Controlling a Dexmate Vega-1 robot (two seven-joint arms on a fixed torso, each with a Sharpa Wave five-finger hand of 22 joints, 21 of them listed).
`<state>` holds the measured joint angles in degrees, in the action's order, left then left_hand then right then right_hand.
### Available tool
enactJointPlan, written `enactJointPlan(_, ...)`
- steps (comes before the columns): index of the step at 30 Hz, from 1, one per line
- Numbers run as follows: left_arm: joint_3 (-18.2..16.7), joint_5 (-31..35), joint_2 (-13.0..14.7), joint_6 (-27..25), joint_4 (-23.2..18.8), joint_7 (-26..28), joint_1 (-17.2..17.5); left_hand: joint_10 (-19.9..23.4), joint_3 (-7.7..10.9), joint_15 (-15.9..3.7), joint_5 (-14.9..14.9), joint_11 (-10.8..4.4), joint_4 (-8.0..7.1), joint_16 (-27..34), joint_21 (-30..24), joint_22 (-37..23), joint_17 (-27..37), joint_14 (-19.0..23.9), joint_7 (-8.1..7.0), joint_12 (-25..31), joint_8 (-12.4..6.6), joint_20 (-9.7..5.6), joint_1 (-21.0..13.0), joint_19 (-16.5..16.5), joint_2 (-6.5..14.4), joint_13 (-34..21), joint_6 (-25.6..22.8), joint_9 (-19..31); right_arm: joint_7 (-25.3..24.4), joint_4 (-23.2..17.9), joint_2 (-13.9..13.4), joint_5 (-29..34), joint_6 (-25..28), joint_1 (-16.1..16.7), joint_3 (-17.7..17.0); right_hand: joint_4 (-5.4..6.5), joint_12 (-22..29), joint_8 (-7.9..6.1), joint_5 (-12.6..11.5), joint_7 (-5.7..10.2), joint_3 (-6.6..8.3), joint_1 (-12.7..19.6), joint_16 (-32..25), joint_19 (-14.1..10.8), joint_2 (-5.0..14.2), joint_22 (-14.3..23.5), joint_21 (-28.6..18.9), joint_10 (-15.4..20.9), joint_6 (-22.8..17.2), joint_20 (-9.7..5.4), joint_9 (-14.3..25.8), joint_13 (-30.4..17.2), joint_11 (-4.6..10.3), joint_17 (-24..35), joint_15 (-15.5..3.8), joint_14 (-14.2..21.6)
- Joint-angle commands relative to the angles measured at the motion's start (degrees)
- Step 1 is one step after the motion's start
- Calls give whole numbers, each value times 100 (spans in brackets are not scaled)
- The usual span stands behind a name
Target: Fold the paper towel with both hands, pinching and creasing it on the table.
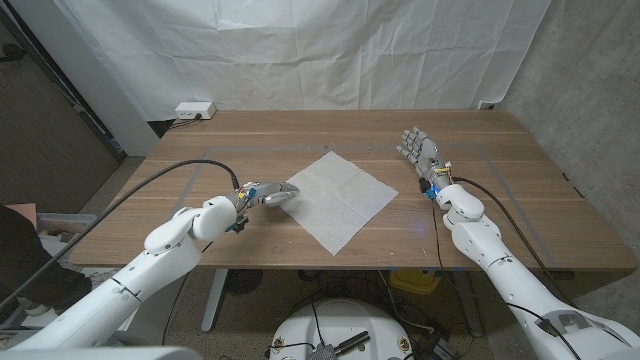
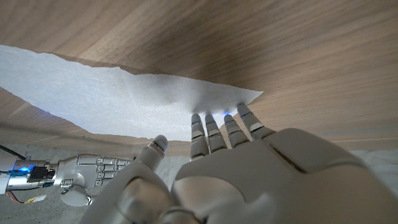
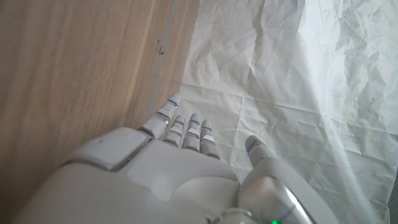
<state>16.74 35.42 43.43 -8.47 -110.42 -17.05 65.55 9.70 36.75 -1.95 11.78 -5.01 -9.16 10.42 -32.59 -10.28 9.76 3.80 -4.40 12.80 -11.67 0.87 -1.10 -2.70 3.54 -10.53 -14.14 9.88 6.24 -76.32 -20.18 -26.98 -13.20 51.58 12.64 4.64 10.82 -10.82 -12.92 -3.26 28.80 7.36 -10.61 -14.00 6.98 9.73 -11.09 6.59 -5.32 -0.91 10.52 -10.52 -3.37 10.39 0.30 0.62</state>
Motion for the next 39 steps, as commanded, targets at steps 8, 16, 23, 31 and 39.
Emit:
enactJointPlan(8,190,156,-90,78,205,-137,-243,89,-111,-243,-1,25,-29,43,18,-11,15,50,45,15,-13,41,64,-6,-71,-11,-181,12,-1865,-2530,-848,1088,3089,596,138,-660,121,-88,118,-125,70,580,-112,-446,-142,12,-108,445,-350,233,3,-21,-145,-27,184,463)
enactJointPlan(16,248,133,-150,133,321,-149,-346,112,-153,-236,11,38,-45,39,29,-12,17,53,57,11,2,12,87,9,-85,-12,-204,13,-2173,-3075,-888,1142,4148,582,176,-1333,225,-202,219,-246,180,1321,-204,-1179,-91,26,-230,1134,-1105,432,24,-31,-310,-2,372,1240)
enactJointPlan(23,293,152,-170,152,373,-164,-422,100,-174,-230,22,39,-58,36,39,-13,18,55,59,-4,21,-7,97,14,-70,-12,-200,14,-2240,-3457,-1004,1269,4939,456,341,-1506,254,-217,240,-310,266,1746,-206,-1452,-110,26,-266,1380,-1355,489,30,-33,-358,0,428,1505)
enactJointPlan(31,355,213,-177,163,392,-189,-479,104,-197,-229,34,51,-69,34,49,-14,18,60,58,-13,39,-61,104,23,-52,-13,-199,15,-2446,-3764,-1112,1712,5893,176,757,-1481,471,-320,268,-435,216,2492,-393,-2386,-180,52,-493,2268,-2227,580,55,-60,-486,69,431,2500)
enactJointPlan(39,382,259,-182,144,400,-209,-514,111,-215,-229,46,49,-76,31,61,-15,18,64,67,-21,52,-90,105,30,-29,-14,-200,15,-2506,-3970,-1127,2098,6882,-202,1201,-1500,574,-365,266,-443,144,2916,-536,-2929,-216,80,-667,2763,-2722,486,63,-68,-468,112,359,3068)
